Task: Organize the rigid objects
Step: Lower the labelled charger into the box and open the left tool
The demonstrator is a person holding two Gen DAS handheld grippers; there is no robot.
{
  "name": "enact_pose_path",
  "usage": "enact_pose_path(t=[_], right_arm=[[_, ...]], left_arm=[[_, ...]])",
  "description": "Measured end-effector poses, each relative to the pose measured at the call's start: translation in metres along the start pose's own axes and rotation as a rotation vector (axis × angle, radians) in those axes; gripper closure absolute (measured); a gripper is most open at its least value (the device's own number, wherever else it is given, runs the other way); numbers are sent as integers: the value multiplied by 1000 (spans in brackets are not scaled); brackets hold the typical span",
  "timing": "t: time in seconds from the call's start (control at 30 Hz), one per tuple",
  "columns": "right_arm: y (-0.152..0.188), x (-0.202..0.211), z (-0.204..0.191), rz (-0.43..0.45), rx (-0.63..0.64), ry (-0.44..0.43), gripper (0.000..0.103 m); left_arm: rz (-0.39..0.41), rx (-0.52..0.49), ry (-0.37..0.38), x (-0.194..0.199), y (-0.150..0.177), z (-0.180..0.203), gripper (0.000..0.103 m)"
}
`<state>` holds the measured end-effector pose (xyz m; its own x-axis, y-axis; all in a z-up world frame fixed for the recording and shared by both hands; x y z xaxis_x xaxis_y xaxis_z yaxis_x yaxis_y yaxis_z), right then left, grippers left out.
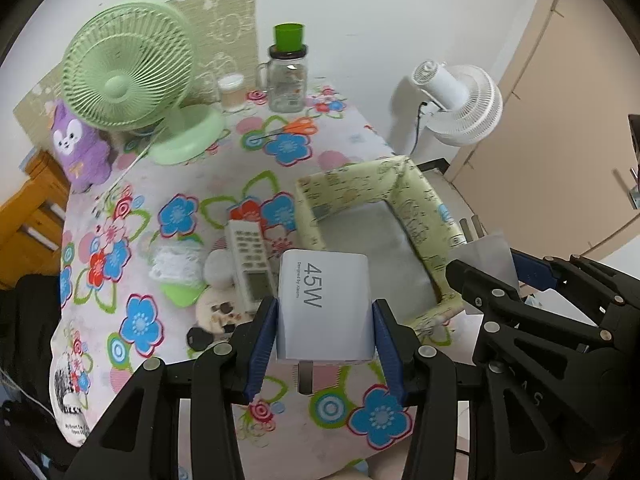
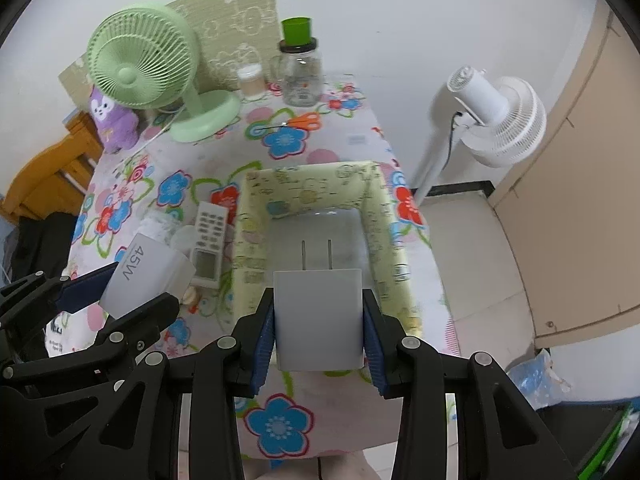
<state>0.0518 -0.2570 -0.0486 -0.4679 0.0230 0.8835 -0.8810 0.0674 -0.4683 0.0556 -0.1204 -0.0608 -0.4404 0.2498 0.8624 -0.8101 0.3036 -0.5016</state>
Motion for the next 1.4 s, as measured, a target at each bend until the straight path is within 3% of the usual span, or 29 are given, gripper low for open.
enact_pose_path(t=[0.53,1.4], right_arm=[[-1,-4,52,-9,-30,33,60],[3,-74,81,-132,30,-2,60]], left_arm=[[-38,-35,43,-31,-10,44,54],[-191,-30,96,-138,4,83,54]])
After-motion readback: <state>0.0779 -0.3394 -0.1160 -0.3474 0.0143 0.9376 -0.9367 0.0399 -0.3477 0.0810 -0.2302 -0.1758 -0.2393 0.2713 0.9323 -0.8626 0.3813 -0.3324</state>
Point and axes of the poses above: each gripper's, at about its wrist camera, not at the fingertips, and x roughly against the way its jaws point, z to its right, y to its underside, the point moved 1 cm from there along -x, roughly the way its jaws point, and after that the axes turned 6 degrees about z, right-handed, at the moved point
